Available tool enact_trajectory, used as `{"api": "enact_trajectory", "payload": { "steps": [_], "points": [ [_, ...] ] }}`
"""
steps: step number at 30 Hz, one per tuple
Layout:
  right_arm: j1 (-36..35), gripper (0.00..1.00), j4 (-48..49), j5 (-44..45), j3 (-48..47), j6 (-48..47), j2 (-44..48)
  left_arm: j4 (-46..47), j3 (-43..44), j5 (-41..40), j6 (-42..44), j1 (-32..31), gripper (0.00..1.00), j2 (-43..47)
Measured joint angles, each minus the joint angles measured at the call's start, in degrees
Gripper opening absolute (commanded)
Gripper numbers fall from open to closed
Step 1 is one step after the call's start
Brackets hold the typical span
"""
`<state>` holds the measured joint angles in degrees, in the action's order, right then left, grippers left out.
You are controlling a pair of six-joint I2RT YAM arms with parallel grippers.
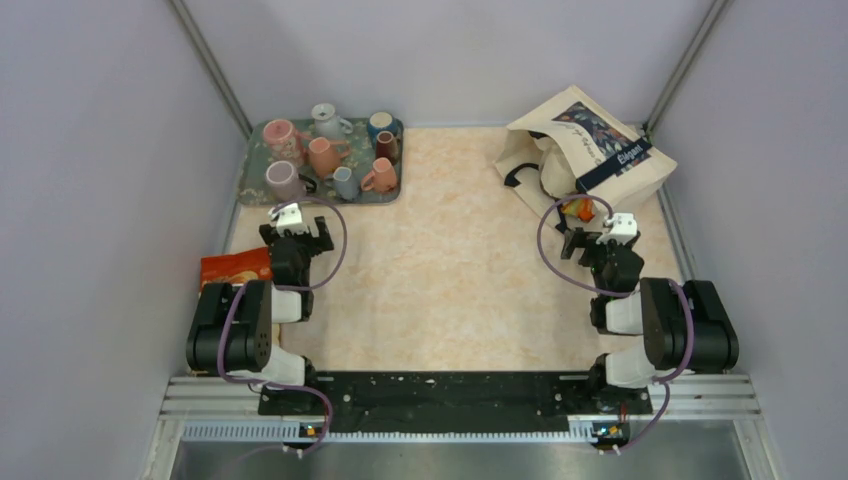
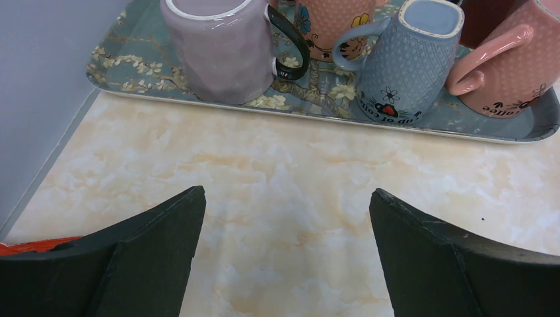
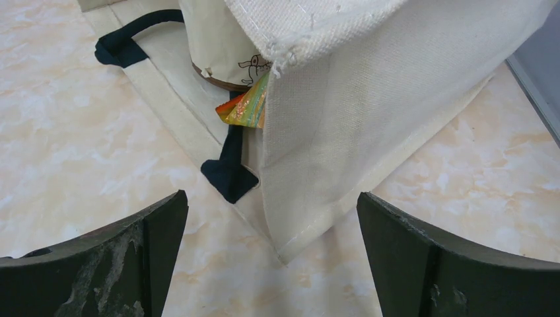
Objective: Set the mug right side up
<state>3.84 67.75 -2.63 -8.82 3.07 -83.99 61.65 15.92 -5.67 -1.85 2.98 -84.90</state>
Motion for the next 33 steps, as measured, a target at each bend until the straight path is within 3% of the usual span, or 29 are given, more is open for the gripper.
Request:
{"api": "enact_trajectory", "payload": {
  "steps": [7,10,13,18,22,24,29,33],
  "points": [
    [0.0,0.99,-1.31,0.74,0.15,0.09,3.15,-0.02,0.02,0.28,0.04,0.0,0.99,0.0],
    [0.0,0.99,-7.56,1.99,-0.48,0.42,10.69,-0.66,0.15,1.9,0.28,0.04,0.99,0.04],
    [0.0,0.99,-16.87,2.91,-4.66,1.22,17.35,-10.19,3.26,7.58,2.12,0.17,0.99,2.03],
    [-0.02,0.99,-33.7,1.53,-15.63,2.12,24.24,-35.08,22.18,24.39,10.99,-0.13,0.97,3.98],
    [-0.07,0.99,-41.75,-2.01,-20.98,3.5,27.34,-54.27,39.93,33.03,21.62,-3.32,0.76,0.61],
    [-0.07,0.99,-44.92,-4.09,-22.29,4.02,27.63,-64.78,51.52,35.15,26.62,-5.64,0.7,-5.75],
    [-0.11,0.99,-51.28,-9.51,-24.35,5.01,27.63,-82.82,75.8,36.09,34.58,-7.69,0.69,-23.52],
    [-0.33,0.99,-54.66,-11.8,-24.57,5.11,27.63,-94.95,89.7,36.04,41.48,-7.15,0.69,-34.27]
  ]
}}
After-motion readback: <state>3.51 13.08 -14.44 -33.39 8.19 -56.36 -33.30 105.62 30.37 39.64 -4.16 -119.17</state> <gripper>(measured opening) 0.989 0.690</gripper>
